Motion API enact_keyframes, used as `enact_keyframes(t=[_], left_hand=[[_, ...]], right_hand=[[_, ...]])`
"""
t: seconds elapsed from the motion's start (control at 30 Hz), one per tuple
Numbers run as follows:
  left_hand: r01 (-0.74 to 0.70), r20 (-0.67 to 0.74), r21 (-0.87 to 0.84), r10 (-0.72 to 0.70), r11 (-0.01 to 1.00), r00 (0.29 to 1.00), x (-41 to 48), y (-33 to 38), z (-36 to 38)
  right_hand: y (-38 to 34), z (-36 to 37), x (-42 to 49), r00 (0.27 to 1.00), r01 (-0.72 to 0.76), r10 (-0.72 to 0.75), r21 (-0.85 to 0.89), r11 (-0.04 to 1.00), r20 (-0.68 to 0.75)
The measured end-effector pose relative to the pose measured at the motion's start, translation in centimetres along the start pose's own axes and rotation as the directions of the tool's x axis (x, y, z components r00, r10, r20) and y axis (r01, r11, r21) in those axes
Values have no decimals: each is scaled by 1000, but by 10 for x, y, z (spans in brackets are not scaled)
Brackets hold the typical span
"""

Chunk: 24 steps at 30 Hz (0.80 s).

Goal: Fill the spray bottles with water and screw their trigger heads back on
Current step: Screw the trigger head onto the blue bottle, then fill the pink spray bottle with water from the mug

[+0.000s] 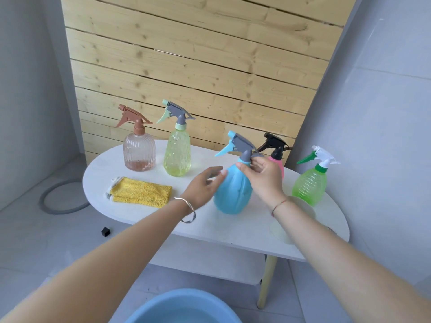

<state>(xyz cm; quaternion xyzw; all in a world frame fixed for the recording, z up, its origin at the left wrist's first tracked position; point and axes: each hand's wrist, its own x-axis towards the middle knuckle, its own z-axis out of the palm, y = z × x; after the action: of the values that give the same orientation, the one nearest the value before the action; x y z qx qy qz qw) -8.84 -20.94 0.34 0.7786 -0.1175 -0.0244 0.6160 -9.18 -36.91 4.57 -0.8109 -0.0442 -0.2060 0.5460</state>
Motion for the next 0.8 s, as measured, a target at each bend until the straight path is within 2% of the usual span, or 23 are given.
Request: enact_keyframes(t=[0.13, 0.4, 0.53, 0.67, 0.8], left_hand=[[74, -22, -123, -78, 990, 997, 25, 13, -30], [254, 25, -271, -256, 929, 966, 60, -1, -31], [291, 21, -269, -296, 918, 955, 66, -17, -28], [277, 15, -314, -287, 908, 958, 67, -23, -28], [262, -14, -246, -274, 933, 962, 69, -26, -25]], right_hand=[[-18, 15, 48, 996, 79, -79, 10, 997, 28], [14, 54, 91, 1000, -17, 17, 28, 999, 16], [31, 64, 88, 998, -67, 66, 23, 997, 22], [36, 68, 87, 998, -57, 57, 32, 998, 7], [38, 68, 88, 998, -66, 65, 35, 997, 8]])
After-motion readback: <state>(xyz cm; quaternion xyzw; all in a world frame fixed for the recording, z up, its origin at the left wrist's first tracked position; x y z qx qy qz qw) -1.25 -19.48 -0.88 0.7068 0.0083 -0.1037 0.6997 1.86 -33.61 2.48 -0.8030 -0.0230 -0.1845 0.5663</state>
